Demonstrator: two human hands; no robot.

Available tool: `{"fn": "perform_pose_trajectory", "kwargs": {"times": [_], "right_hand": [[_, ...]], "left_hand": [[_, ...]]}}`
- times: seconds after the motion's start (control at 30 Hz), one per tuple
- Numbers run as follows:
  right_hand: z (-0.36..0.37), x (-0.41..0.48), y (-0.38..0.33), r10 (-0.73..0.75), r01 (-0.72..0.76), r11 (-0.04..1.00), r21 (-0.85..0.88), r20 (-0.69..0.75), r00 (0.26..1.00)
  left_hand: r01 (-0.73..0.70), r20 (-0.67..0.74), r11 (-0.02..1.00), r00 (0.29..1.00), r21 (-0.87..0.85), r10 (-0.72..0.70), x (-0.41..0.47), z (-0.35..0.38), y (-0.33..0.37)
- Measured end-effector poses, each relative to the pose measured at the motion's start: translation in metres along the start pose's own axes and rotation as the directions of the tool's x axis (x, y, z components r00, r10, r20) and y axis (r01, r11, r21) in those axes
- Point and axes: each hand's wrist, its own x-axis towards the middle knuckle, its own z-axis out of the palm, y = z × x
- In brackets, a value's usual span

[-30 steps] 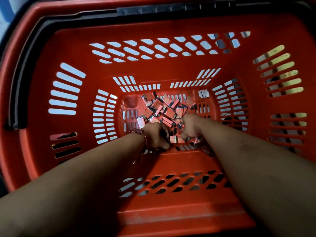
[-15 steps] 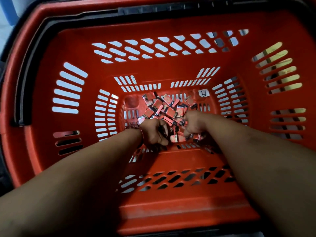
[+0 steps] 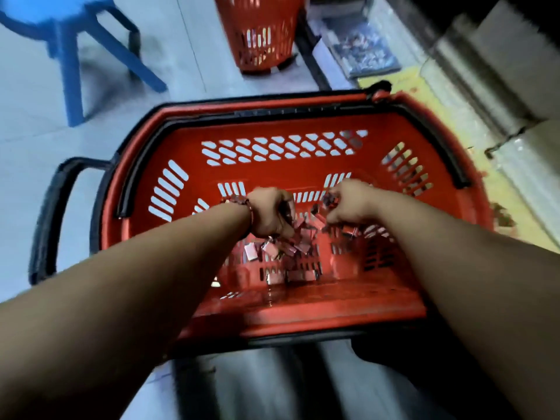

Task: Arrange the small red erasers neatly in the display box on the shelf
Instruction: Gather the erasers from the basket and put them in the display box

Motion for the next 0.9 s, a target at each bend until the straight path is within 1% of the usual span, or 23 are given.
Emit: {"fn": "perform_pose_trajectory", "kwargs": {"times": [0.1, 0.23, 0.27, 0.33, 0.43, 0.53, 0.63, 0.67, 0.8, 0.9], "right_hand": [[-0.026, -0.043, -0.001, -0.010, 0.020, 0.996, 0.091, -0.108, 0.994], [-0.061, -0.121, 0.007, -0.024, 0.079, 0.977, 0.196, -0.268, 0.963], [-0.068, -0.143, 0.011, -0.015, 0.090, 0.969, 0.232, -0.307, 0.952], [-0.079, -0.186, 0.020, 0.012, 0.107, 0.950, 0.294, -0.377, 0.926], [-0.093, -0.251, 0.038, 0.045, 0.128, 0.936, 0.328, -0.472, 0.880], [-0.103, -0.306, 0.056, 0.087, 0.152, 0.909, 0.388, -0.533, 0.841], [-0.110, -0.358, 0.079, 0.152, 0.162, 0.888, 0.430, -0.607, 0.780], [-0.112, -0.372, 0.087, 0.171, 0.159, 0.888, 0.432, -0.630, 0.758], [-0.119, -0.418, 0.118, 0.199, 0.149, 0.912, 0.382, -0.730, 0.654], [-0.123, -0.445, 0.142, 0.227, 0.210, 0.890, 0.405, -0.792, 0.567]], "left_hand": [[-0.055, -0.100, 0.997, 0.993, 0.056, 0.061, -0.022, -0.024, 0.038], [-0.161, -0.213, 0.985, 0.962, 0.060, 0.170, -0.062, -0.046, 0.099], [-0.192, -0.233, 0.981, 0.953, 0.039, 0.195, -0.073, -0.050, 0.116], [-0.260, -0.265, 0.966, 0.931, -0.003, 0.249, -0.093, -0.054, 0.149], [-0.344, -0.297, 0.939, 0.897, -0.006, 0.327, -0.117, -0.053, 0.199], [-0.421, -0.310, 0.907, 0.864, -0.007, 0.398, -0.134, -0.044, 0.247], [-0.473, -0.320, 0.877, 0.821, 0.083, 0.472, -0.150, -0.029, 0.299], [-0.495, -0.315, 0.865, 0.811, 0.077, 0.492, -0.154, -0.023, 0.316], [-0.581, -0.270, 0.814, 0.786, -0.017, 0.556, -0.164, 0.001, 0.378], [-0.638, -0.258, 0.766, 0.754, -0.074, 0.604, -0.170, 0.020, 0.415]]}}
